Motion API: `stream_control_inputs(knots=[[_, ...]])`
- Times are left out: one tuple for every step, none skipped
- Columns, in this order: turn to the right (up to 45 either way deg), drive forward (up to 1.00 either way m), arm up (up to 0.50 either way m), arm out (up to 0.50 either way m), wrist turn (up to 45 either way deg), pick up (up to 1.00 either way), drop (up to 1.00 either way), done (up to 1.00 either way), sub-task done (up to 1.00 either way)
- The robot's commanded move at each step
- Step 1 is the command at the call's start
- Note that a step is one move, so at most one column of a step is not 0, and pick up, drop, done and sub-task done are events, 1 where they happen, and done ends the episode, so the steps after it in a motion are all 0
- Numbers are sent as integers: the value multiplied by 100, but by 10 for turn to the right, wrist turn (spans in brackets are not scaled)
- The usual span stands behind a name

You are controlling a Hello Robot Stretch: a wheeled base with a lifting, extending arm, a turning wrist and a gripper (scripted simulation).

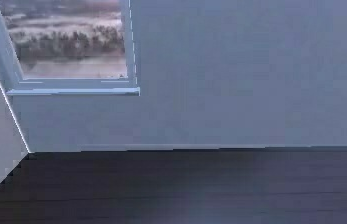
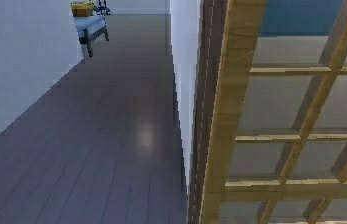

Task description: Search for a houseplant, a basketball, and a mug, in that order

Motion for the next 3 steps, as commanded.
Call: stream_control_inputs(knots=[[390,0,0,0,0,0,0,0,0],[0,45,0,0,0,0,0,0,0],[450,0,0,0,0,0,0,0,0]])
